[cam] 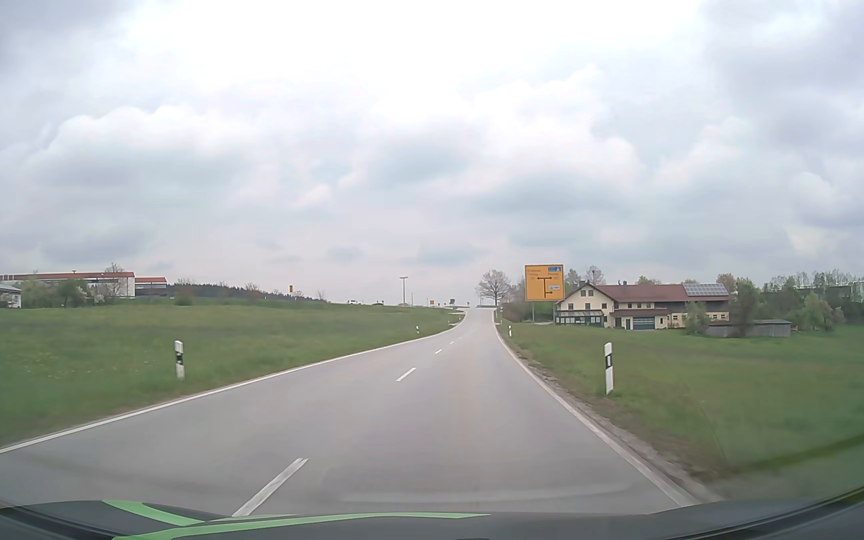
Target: Follow the waypoints while adhering to traffic rules and regulations
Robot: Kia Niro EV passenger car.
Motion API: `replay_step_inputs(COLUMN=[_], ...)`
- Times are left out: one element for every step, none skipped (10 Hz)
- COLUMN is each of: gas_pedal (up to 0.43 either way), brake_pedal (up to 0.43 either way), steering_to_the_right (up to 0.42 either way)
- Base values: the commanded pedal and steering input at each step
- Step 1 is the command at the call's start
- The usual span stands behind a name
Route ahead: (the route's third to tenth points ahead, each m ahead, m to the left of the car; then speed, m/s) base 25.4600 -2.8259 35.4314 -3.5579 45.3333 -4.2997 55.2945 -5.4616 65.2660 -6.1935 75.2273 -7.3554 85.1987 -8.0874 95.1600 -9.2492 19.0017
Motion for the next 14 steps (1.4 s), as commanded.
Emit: replay_step_inputs(gas_pedal=[0.220, 0.220, 0.220, 0.220, 0.220, 0.220, 0.220, 0.220, 0.220, 0.220, 0.220, 0.220, 0.220, 0.220], brake_pedal=[0.000, 0.000, 0.000, 0.000, 0.000, 0.000, 0.000, 0.000, 0.000, 0.000, 0.000, 0.000, 0.000, 0.000], steering_to_the_right=[0.029, 0.026, 0.025, 0.023, 0.021, 0.020, 0.018, 0.016, 0.015, 0.013, 0.011, 0.009, 0.007, 0.004])
